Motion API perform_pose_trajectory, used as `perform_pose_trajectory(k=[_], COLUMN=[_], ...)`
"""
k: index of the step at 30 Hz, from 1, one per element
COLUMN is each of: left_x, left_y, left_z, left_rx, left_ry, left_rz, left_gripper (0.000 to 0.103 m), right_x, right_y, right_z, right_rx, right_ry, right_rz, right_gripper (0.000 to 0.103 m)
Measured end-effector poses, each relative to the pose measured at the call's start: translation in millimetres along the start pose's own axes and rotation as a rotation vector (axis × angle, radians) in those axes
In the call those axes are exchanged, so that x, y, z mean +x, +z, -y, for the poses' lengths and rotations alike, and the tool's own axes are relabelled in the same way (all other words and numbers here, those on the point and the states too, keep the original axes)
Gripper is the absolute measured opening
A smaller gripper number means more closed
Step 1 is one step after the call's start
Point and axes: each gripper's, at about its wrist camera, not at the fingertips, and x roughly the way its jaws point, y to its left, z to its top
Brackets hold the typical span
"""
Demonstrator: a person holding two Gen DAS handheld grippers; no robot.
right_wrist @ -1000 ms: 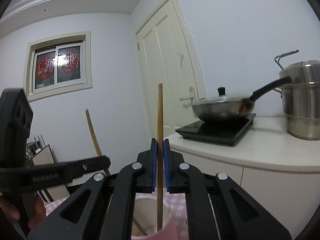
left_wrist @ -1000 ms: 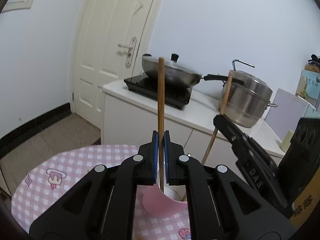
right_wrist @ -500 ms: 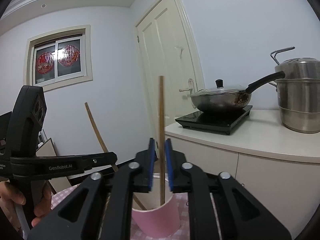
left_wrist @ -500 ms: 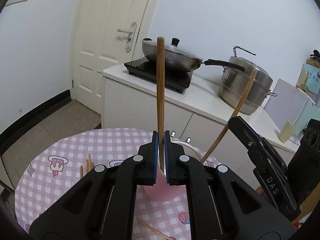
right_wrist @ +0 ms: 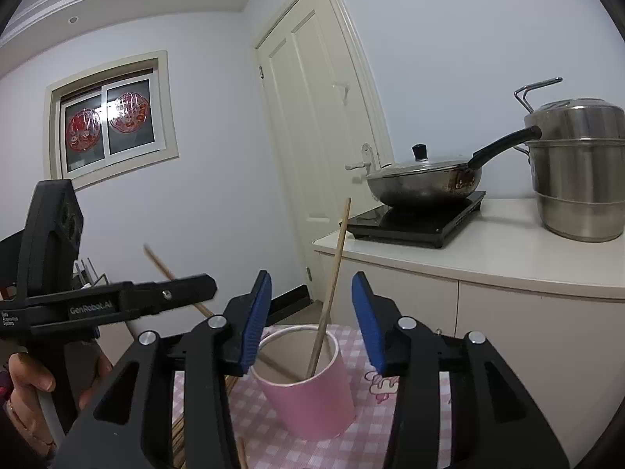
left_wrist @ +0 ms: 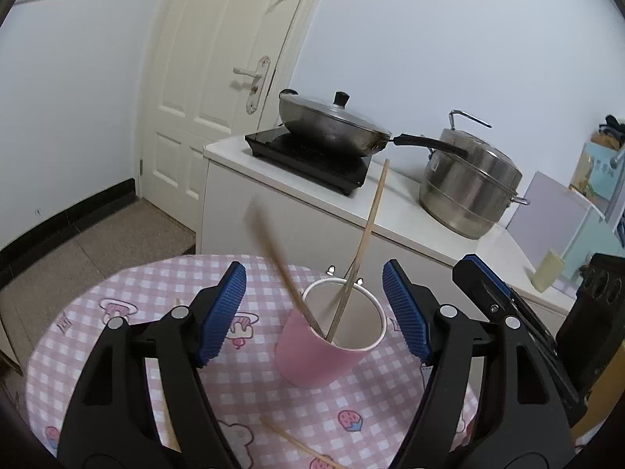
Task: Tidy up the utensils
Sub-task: 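Open the right tool over the cup while the left tool releases its chopstick, then move both tools back down to the chopsticks on the table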
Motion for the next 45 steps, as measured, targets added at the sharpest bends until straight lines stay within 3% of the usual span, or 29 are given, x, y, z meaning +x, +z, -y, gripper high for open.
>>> perform_pose_trajectory(k=[9,14,18,23,26,29,33,45], left_x=[-39.2,-67.1,-70.7,-61.1,-46.5,-30.5,-10.8,11.7], left_y=[-12.7,-32.3,-49.4,-76.9,-92.4,-101.5,-114.8,-114.1], left_z=[-16.6,-37.4,-61.5,-89.1,-106.2,-118.5,-125.3,-112.0], left_rx=[-0.011,0.023,-0.016,-0.028,-0.065,-0.101,-0.120,-0.029], left_ry=[0.012,0.098,0.169,0.216,0.170,0.182,0.196,0.293], left_rz=[-0.007,-0.045,-0.129,-0.245,-0.340,-0.402,-0.496,-0.553], left_gripper=[0.072,0.072,0.072,0.072,0.072,0.072,0.054,0.054], right_x=[-20.8,-28.1,-27.0,-17.7,-8.6,-4.4,0.9,7.8], right_y=[-4.7,-16.9,-32.1,-53.7,-67.8,-78.5,-84.5,-89.0], right_z=[-2.3,-10.1,-14.0,-22.3,-30.5,-38.9,-42.0,-47.4], right_rx=[0.018,-0.015,-0.042,-0.068,-0.099,-0.131,-0.133,-0.158], right_ry=[0.042,0.062,0.034,0.035,0.049,0.064,0.074,0.071], right_rz=[-0.053,-0.131,-0.212,-0.338,-0.428,-0.473,-0.507,-0.545], right_gripper=[0.045,0.046,0.048,0.048,0.051,0.052,0.052,0.055])
